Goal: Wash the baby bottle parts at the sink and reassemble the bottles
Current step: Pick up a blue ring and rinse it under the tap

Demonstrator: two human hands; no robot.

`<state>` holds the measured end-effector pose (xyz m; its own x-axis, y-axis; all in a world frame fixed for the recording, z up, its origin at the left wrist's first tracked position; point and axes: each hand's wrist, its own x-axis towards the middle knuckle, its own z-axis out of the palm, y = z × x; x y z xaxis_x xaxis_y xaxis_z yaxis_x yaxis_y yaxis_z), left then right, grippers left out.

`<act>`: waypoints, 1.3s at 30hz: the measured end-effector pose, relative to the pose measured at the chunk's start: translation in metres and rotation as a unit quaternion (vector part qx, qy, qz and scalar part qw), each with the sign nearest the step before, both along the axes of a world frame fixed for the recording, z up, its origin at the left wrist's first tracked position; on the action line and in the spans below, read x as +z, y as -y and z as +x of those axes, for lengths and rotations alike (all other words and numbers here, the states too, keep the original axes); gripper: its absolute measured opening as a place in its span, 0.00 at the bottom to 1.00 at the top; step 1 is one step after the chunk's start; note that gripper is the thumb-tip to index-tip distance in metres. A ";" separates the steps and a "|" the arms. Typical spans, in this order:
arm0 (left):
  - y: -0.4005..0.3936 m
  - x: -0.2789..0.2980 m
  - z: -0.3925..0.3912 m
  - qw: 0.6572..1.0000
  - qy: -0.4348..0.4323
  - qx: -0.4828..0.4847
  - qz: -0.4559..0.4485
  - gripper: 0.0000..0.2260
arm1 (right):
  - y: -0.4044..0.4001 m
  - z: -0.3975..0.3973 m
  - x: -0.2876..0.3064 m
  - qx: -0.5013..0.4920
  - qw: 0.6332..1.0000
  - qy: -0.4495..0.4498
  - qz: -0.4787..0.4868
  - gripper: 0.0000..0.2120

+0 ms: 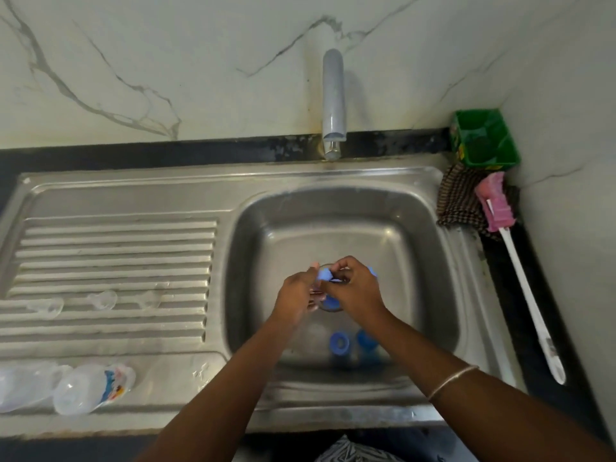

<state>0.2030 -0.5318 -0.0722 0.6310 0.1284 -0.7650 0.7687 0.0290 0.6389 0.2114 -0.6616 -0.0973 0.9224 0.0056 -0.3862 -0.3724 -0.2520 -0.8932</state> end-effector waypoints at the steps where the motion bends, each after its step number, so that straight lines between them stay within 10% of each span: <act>1: 0.002 0.003 0.001 0.999 0.028 -0.008 -0.018 0.14 | 0.001 0.000 0.005 -0.010 1.000 0.013 0.004 0.13; 15: -0.004 0.026 0.045 0.963 0.233 0.029 0.133 0.10 | 0.027 0.090 0.054 -0.003 0.990 0.142 -0.028 0.12; 20: -0.003 0.041 0.059 0.959 0.269 0.052 0.078 0.20 | 0.017 0.148 0.079 0.031 0.970 0.231 -0.066 0.15; 30: -0.002 0.057 0.085 0.952 0.300 -0.019 0.064 0.18 | -0.006 0.196 0.078 0.122 0.985 0.116 -0.031 0.17; 39: 0.002 0.059 0.091 0.953 0.301 -0.008 0.044 0.20 | -0.001 0.203 0.077 0.175 0.952 0.203 -0.150 0.04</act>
